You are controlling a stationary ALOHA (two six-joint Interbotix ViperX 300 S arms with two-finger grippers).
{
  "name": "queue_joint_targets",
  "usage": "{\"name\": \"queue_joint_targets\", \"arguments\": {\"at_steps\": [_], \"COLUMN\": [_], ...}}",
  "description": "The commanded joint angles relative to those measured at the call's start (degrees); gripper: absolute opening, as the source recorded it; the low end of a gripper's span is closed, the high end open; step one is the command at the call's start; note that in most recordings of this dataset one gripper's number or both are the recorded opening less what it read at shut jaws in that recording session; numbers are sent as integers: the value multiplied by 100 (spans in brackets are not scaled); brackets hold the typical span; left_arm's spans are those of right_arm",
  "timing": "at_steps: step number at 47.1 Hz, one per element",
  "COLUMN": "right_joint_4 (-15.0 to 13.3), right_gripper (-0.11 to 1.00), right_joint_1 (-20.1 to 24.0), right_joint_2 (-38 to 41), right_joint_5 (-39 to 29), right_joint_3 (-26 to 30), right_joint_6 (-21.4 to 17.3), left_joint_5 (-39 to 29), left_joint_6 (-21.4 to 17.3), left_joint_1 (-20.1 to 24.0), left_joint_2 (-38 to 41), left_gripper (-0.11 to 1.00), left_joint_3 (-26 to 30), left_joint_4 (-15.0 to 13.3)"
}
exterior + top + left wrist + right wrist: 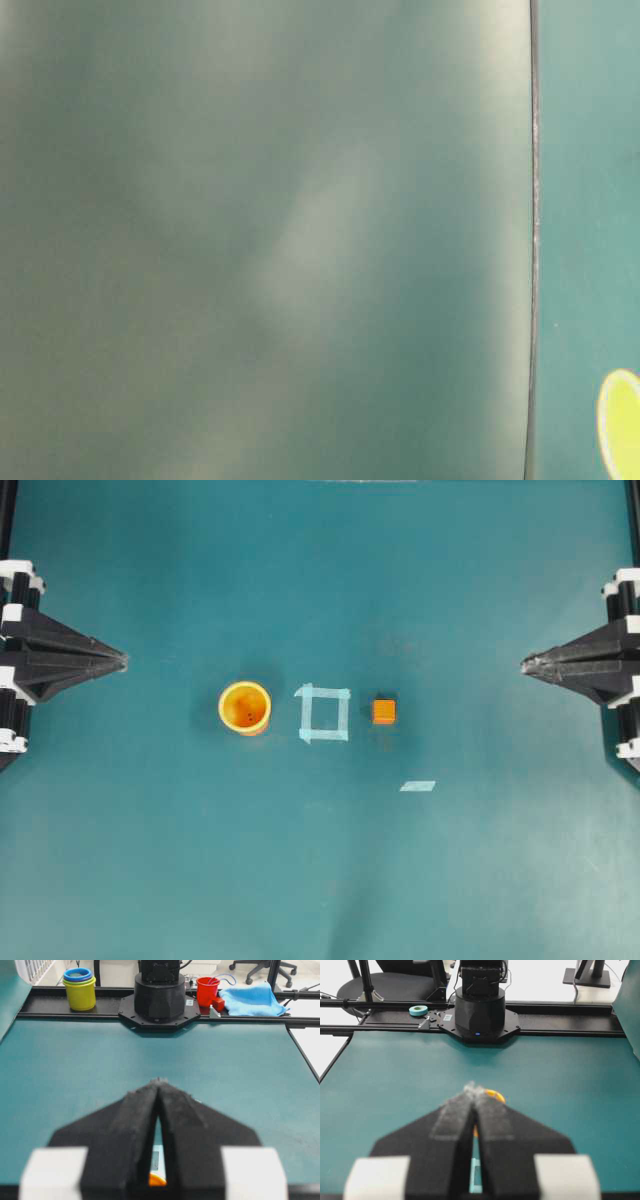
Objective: Move the cup to the right with left arm.
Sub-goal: 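Open the left gripper and begin moving it toward the orange cup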
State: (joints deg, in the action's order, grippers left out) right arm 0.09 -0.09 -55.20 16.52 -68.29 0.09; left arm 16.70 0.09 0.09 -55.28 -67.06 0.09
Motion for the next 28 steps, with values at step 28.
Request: {"name": "queue_joint_targets", "arguments": {"at_steps": [28], "right_joint_4": [18], "right_gripper": [-1], "right_joint_1": [0], "right_joint_2": [53], "right_joint_5": [-246], "right_joint_3": [308], "right_joint_6": [-44], "left_joint_5": [-290], "left_joint_6": [114], "left_joint_1": [9], "left_joint_2": [360], "left_gripper": [0], "left_joint_3": [18], "left_joint_4": [53]}}
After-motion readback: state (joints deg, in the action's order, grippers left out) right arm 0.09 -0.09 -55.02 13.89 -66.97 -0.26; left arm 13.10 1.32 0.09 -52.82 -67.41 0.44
